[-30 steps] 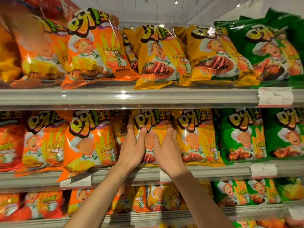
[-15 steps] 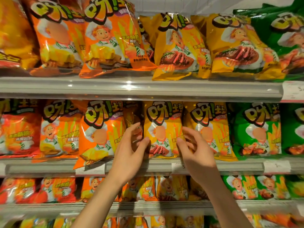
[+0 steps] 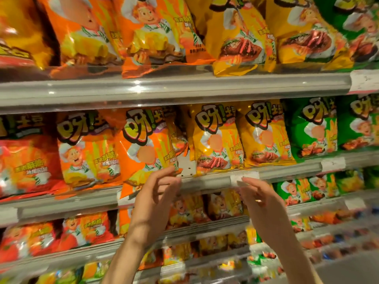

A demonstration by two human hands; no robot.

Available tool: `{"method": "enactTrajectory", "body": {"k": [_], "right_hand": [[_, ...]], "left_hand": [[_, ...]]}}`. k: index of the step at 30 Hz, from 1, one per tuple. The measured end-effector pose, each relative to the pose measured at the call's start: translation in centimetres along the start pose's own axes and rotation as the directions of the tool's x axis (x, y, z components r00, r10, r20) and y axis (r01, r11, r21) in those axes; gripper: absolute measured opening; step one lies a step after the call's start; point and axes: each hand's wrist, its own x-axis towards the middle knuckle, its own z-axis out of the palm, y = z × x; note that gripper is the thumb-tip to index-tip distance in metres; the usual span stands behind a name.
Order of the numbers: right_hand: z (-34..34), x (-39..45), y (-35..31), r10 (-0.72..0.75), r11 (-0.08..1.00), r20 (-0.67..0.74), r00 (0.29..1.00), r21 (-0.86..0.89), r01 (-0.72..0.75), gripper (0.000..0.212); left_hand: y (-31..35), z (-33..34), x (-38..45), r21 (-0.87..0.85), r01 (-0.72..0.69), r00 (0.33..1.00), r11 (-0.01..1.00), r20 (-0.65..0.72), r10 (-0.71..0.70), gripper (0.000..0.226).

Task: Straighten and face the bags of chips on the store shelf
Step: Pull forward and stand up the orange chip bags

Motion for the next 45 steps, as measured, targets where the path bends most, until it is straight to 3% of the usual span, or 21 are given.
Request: {"method": "enactTrajectory", "body": {"k": [5, 8, 12, 17, 21, 24, 29, 35, 38, 45], "right_hand": [[0.2, -0.7, -1.3, -0.125, 0.992, 0.005, 0.992, -0.001, 0.125, 0.010], [0.2, 0.2, -2.6, -0.119, 0.986, 0.057, 0.991, 0.122, 0.112, 0.025], [1.5, 1.2, -4.8, -0.077, 0.943, 0.210, 0.975, 0.331, 0.004, 0.013], [4.8, 2.8, -7.6, -0.175, 0.957, 0.394, 0.902, 0.282, 0.063, 0.015], [8.3, 5.5, -10.7, -0.172, 0.981, 0.342, 0.924, 0.143, 0.130, 0.041], [11.0, 6.9, -12.4, -0.100, 0.993, 0.335, 0.937, 0.086, 0.075, 0.066], [13.0, 6.5, -13.0, -0.042, 0.988, 0.324, 0.945, 0.155, -0.009, 0.066], [12.6, 6.3, -13.3, -0.048, 0.986, 0.221, 0.974, 0.164, 0.011, 0.071], [12.3, 6.0, -13.0, -0.036, 0.983, 0.209, 0.977, 0.182, -0.003, 0.066], [11.4, 5.5, -12.0, -0.011, 0.976, 0.221, 0.975, 0.216, -0.038, 0.060]], "left_hand": [[2.1, -0.8, -1.5, 0.180, -0.075, 0.996, 0.981, -0.025, 0.080, 0.020], [3.7, -1.0, -2.5, 0.259, -0.109, 0.989, 0.960, -0.073, 0.132, 0.020], [5.1, -2.0, -2.9, 0.341, -0.141, 0.943, 0.929, -0.240, 0.231, 0.014], [5.0, -4.7, 0.4, 0.587, -0.133, 0.870, 0.799, -0.317, 0.378, 0.039], [5.6, -4.8, 3.7, 0.685, -0.103, 0.884, 0.721, -0.269, 0.382, 0.060], [5.8, -4.8, 5.5, 0.736, -0.059, 0.902, 0.674, -0.250, 0.352, 0.064], [6.3, -4.8, 6.6, 0.790, -0.041, 0.906, 0.612, -0.229, 0.357, 0.056], [6.7, -5.0, 7.1, 0.697, -0.107, 0.927, 0.709, -0.188, 0.325, 0.047], [6.7, -4.9, 7.5, 0.590, -0.102, 0.939, 0.801, -0.209, 0.273, 0.054], [7.4, -3.4, 8.1, 0.435, -0.057, 0.965, 0.899, -0.206, 0.161, 0.069]]}}
